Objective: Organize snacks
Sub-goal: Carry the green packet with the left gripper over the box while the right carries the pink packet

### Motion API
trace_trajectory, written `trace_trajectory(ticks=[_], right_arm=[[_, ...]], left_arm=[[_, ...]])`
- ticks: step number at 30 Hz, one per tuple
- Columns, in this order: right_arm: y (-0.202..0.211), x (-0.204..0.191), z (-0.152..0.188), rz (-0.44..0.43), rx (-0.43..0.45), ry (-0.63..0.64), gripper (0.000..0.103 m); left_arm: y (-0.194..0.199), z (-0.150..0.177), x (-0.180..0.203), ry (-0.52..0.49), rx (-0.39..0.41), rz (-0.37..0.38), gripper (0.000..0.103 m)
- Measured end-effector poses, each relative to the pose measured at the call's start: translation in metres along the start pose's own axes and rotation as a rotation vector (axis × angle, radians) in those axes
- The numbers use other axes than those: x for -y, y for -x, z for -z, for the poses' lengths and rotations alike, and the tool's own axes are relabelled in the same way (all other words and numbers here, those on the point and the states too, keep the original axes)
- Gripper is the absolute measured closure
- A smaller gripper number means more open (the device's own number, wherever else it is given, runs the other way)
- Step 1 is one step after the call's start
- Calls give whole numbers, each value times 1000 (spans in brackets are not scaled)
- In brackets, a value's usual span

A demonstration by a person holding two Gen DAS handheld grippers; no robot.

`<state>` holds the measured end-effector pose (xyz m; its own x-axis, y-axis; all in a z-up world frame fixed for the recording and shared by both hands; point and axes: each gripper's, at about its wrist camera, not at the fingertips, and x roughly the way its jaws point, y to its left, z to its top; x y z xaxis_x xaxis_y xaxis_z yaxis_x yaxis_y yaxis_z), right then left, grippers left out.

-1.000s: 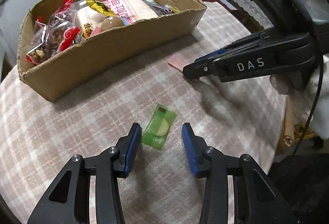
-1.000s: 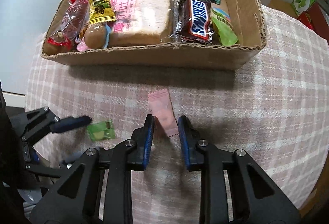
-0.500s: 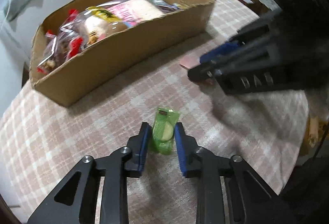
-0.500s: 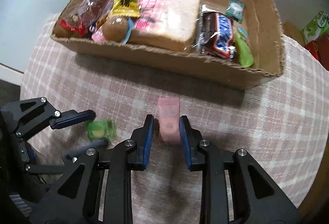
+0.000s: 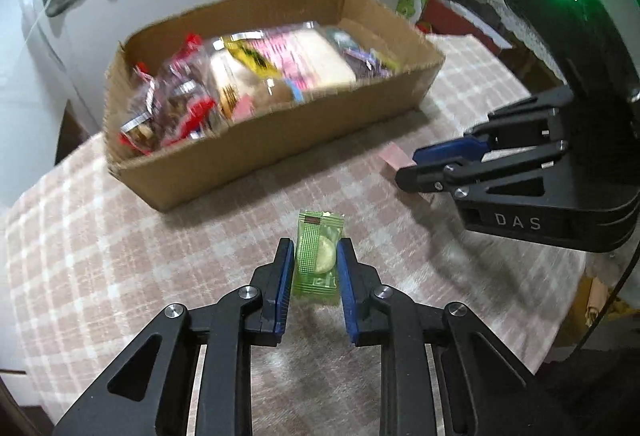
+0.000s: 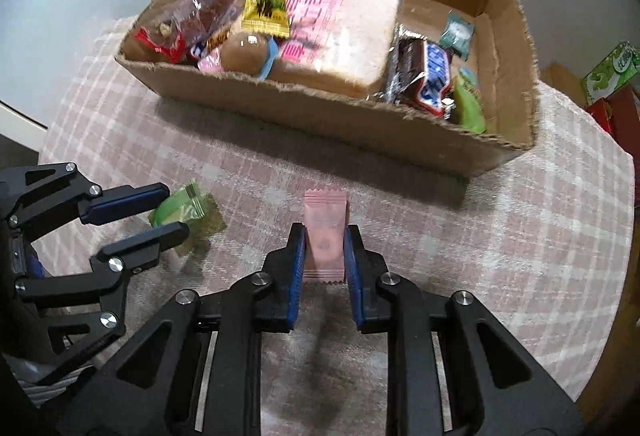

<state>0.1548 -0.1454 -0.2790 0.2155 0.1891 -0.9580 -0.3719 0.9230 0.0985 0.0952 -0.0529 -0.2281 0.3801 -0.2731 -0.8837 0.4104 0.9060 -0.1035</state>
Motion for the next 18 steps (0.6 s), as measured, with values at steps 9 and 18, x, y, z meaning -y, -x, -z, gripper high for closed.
trace_trajectory(ticks=[9,18], right_arm=[[43,12,-3,-32,71,-26,83],[87,31,-21,-29,166,-40,83]], left_arm=[[40,-12,-20,40,88,13,83],[69,-34,-50,115,163,27,83]])
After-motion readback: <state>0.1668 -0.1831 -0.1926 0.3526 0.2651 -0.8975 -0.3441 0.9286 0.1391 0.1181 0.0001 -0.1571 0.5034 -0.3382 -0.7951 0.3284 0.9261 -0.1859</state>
